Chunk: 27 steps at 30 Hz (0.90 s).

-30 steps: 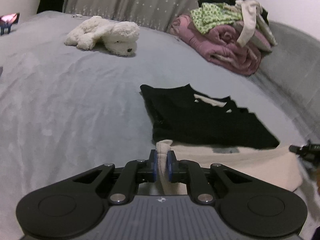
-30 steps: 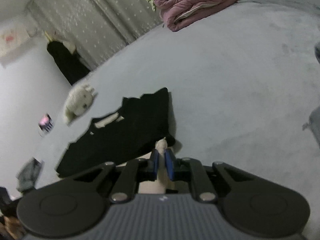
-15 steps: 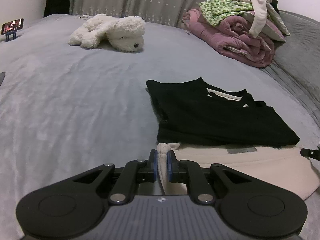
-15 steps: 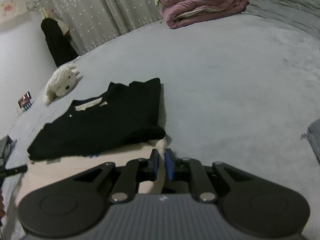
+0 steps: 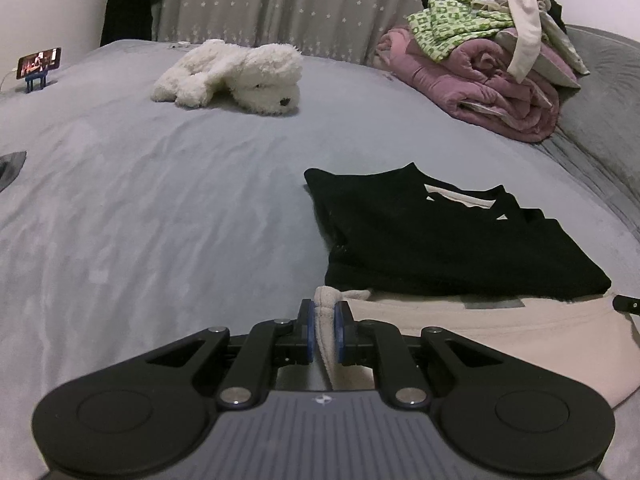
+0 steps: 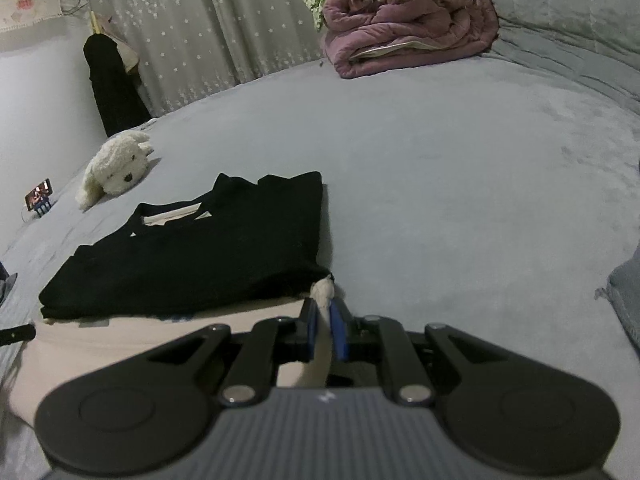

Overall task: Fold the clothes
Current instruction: 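Open both grippers and release the folded cream shirt edge, then move both open grippers back from the stacked shirts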

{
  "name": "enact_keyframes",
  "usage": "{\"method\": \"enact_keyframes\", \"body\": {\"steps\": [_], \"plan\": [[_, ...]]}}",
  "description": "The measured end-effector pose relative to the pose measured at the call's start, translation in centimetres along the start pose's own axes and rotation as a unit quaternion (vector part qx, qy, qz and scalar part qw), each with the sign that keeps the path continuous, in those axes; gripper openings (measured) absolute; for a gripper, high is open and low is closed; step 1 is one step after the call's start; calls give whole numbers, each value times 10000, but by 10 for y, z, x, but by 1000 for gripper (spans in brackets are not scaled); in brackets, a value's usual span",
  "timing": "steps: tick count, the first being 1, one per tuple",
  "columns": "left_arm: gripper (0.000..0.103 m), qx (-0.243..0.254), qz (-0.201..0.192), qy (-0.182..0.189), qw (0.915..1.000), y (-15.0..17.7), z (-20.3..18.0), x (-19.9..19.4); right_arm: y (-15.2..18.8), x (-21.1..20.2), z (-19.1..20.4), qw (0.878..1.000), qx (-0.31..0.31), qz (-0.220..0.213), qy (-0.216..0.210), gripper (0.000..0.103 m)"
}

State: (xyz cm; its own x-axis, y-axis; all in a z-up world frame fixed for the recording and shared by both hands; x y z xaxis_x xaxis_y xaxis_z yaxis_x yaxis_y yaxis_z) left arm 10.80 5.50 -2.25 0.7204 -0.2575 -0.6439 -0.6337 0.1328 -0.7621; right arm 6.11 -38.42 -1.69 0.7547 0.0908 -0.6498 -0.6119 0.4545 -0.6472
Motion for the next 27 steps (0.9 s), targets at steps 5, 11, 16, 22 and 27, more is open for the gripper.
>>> {"method": "enact_keyframes", "body": {"steps": [5, 11, 16, 22, 27], "plan": [[17, 88, 51, -73, 9999, 3, -3, 5, 3, 6, 1, 9998, -83, 120, 119, 11], [34, -87, 46, -27, 9999, 2, 6, -1, 9, 3, 8, 9966, -608, 15, 547, 29], [34, -305, -43, -122, 9995, 1, 17, -12, 6, -5, 4, 9962, -596, -39, 627, 33], [34, -184, -123, 77, 9997, 4, 8, -27, 4, -26, 3, 9947, -720, -191, 707, 33], [34, 186, -304, 142, 9993, 7, -11, -42, 8, -41, 2, 9951, -736, -237, 616, 33]]}}
Point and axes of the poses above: each gripper's, at about its wrist camera, not at the fingertips, and x roughly the way its jaws point, z to its left, y to its underside, the point moved 6 cm from there along x, roughly the way its jaws point, and after that the axes turned 12 degrees about x, right-handed, at the moved point
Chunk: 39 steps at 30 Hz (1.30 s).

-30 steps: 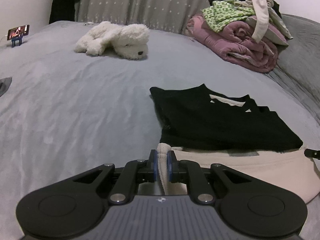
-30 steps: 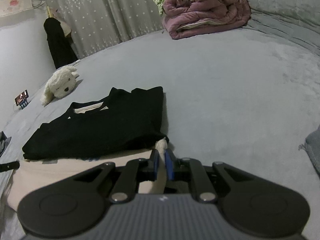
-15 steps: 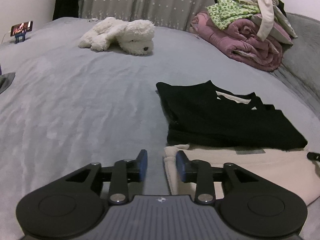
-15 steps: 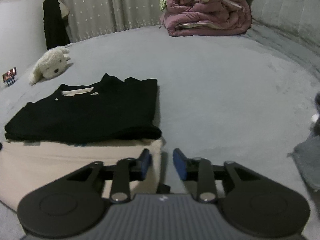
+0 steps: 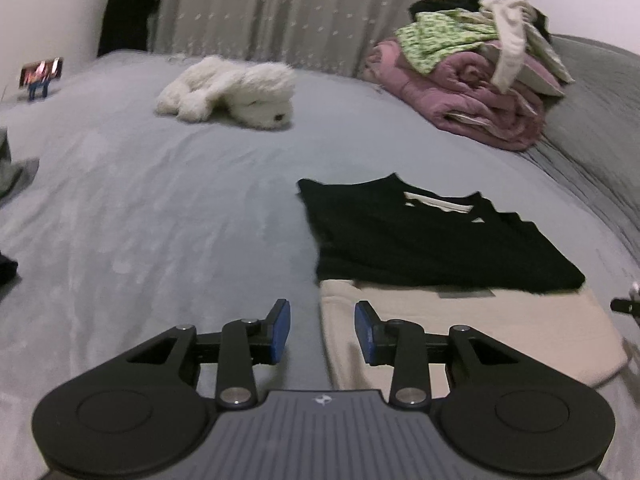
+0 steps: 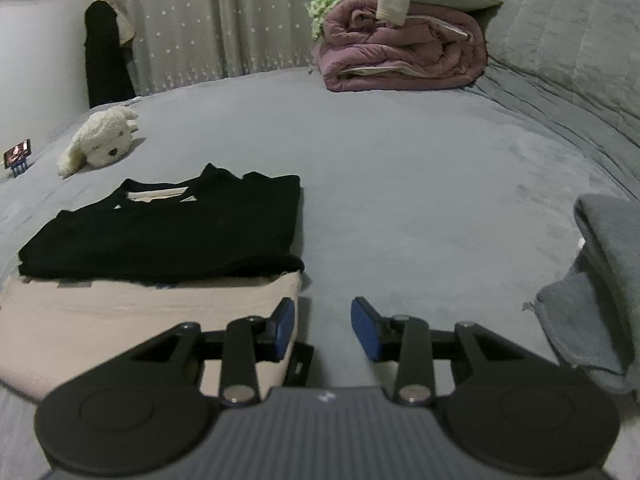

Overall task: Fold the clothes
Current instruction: 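Move both open grippers back from the stacked shirts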

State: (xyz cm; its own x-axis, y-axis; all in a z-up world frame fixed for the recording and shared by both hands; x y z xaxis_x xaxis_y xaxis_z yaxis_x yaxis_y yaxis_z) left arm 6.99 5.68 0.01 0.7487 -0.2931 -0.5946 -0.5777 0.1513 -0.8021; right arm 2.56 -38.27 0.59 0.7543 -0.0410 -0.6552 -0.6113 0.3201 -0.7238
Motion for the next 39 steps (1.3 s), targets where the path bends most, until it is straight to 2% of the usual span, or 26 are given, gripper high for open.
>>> {"method": "enact_keyframes", "body": {"steps": [1, 3, 4, 9, 14, 21, 30, 33, 39], "plan": [[34, 18, -46, 36, 10000, 0, -4, -3, 2, -3, 2, 10000, -48, -15, -38, 32], [34, 43, -108, 115, 9999, 0, -13, -8, 8, -11, 10, 9995, -196, -10, -231, 21], [34, 68, -126, 157, 9998, 1, -18, -10, 11, -14, 14, 9991, -266, -6, -328, 20], [34, 211, -85, 266, 9994, 11, -43, -10, 31, -28, 44, 9944, -606, 143, -850, 20], [34, 290, -24, 270, 9992, 22, -61, -6, 53, -31, 73, 9883, -1139, 189, -996, 20], [34, 609, -68, 296, 9977, 22, -98, -4, 64, -35, 112, 9834, -1206, 216, -1335, 21], [34, 963, 66, 199, 9951, 33, -121, 10, 72, -19, 141, 9818, -1160, 451, -1435, 21], [36, 1006, 50, 195, 9947, 37, -119, 9, 81, -11, 140, 9809, -1275, 669, -1311, 21], [36, 990, 38, 177, 9949, 41, -115, 7, 91, -13, 134, 9783, -1390, 697, -1368, 21]]}}
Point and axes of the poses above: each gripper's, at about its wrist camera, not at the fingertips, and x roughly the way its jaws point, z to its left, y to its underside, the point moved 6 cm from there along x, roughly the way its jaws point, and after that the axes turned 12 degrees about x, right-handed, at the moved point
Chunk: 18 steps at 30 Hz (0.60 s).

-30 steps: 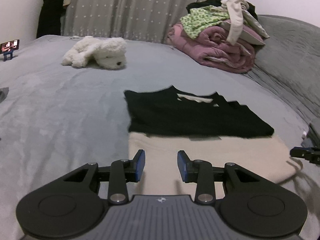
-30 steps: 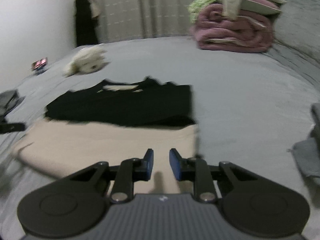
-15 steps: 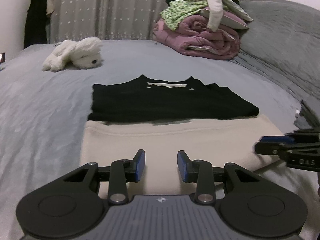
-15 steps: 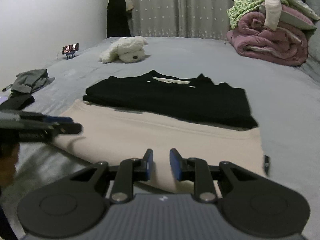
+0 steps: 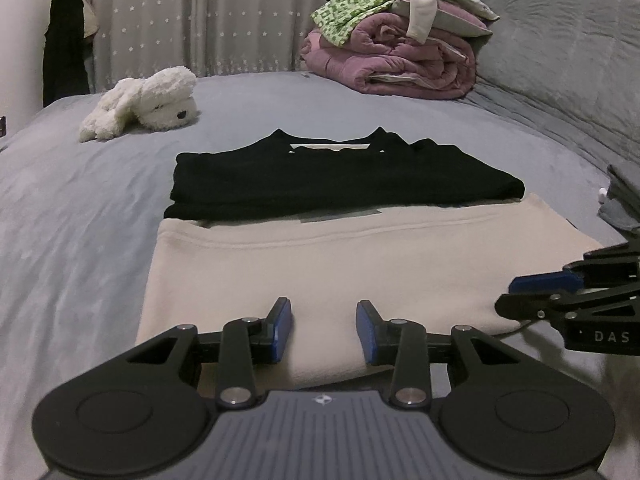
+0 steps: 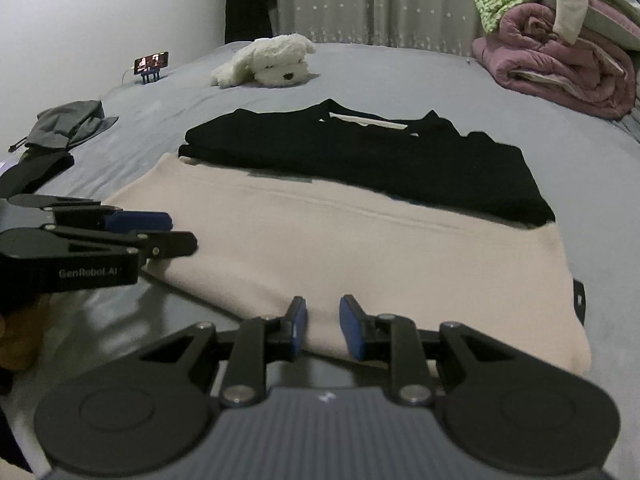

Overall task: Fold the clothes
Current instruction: 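Move both open grippers back from the stacked shirts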

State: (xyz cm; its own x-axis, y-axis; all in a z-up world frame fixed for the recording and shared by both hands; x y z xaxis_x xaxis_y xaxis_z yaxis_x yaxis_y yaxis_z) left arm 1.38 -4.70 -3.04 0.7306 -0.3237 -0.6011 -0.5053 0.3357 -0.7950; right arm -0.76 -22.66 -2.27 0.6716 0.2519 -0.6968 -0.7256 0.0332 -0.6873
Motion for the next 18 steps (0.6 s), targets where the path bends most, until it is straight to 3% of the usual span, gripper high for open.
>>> {"method": "enact_keyframes", "body": {"steps": [7, 18], "plan": [[36, -147, 28, -151, 9998, 7, 17, -9, -1, -7, -12, 9999, 72, -29, 129, 20], [34, -416, 201, -450, 9979, 21, 53, -29, 8, -36, -86, 9929, 849, -64, 827, 17]]}}
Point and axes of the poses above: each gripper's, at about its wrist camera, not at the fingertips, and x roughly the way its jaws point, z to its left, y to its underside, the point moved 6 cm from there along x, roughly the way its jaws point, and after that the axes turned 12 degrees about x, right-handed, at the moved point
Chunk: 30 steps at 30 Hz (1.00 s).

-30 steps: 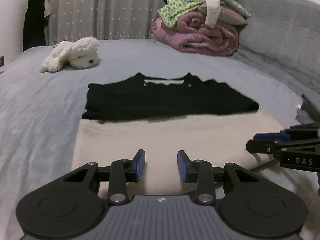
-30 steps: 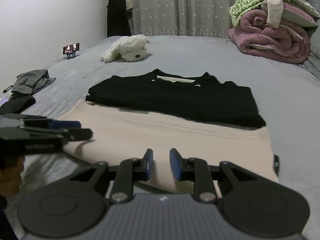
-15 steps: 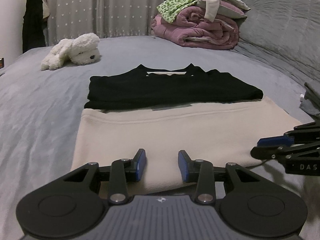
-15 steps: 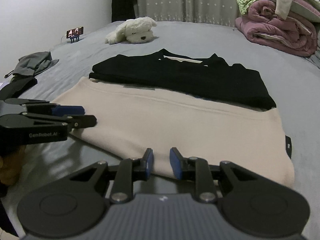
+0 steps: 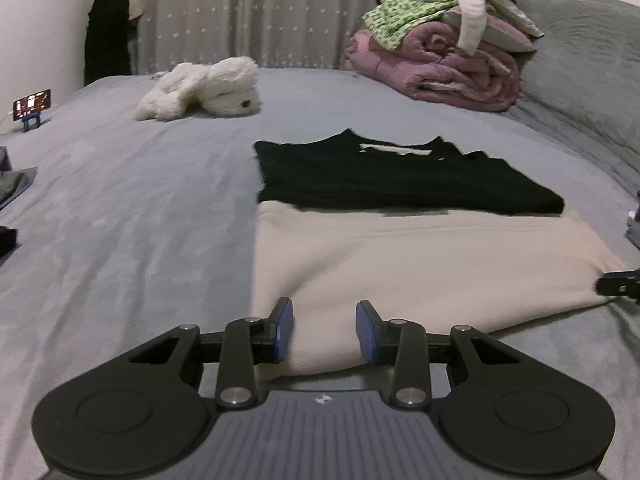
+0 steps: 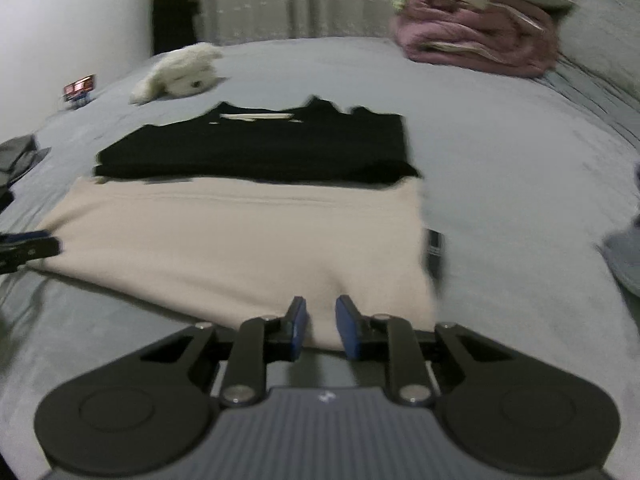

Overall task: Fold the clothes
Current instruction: 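Move both open grippers back from the stacked shirts, then move both open grippers to the ends of the cream shirt's long side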

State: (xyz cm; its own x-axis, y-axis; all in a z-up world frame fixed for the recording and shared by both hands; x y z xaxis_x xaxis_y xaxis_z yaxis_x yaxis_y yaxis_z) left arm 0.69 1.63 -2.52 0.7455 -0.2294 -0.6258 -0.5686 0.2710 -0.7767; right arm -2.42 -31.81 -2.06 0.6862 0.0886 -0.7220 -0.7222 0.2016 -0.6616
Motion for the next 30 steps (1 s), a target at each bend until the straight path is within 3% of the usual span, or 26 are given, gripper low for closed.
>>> {"method": "enact_keyframes", "body": {"steps": [3, 7, 14, 16, 17, 18, 19, 24, 27, 30], "plan": [[34, -29, 93, -100, 9999, 0, 9, -4, 1, -5, -14, 9998, 168, 28, 44, 11], [36, -368, 257, -307, 9985, 4, 28, -12, 2, -10, -25, 9995, 286, 56, 144, 13], [37, -978, 318, -85, 9947, 11, 45, -14, 1, -17, -30, 9990, 418, 107, 115, 14], [37, -967, 311, -82, 9948, 11, 43, -14, -3, -22, -36, 9983, 577, 1, 123, 18], [37, -961, 309, -81, 9949, 11, 42, -14, -5, -24, -39, 9979, 625, -76, 168, 25], [37, -953, 304, -82, 9949, 12, 41, -14, -7, -25, -41, 9975, 663, -147, 217, 39], [37, -949, 294, -87, 9950, 12, 41, -14, -7, -25, -43, 9973, 645, -183, 282, 42], [37, -898, 265, -136, 9955, 12, 39, -12, -4, -17, -46, 9960, 885, 23, 113, 38], [37, -845, 282, -192, 9958, 13, 39, -11, -2, -15, -48, 9954, 942, 93, 112, 17], [37, -843, 313, -196, 9958, 13, 39, -10, -3, -20, -53, 9940, 1088, 70, 94, 15]]}}
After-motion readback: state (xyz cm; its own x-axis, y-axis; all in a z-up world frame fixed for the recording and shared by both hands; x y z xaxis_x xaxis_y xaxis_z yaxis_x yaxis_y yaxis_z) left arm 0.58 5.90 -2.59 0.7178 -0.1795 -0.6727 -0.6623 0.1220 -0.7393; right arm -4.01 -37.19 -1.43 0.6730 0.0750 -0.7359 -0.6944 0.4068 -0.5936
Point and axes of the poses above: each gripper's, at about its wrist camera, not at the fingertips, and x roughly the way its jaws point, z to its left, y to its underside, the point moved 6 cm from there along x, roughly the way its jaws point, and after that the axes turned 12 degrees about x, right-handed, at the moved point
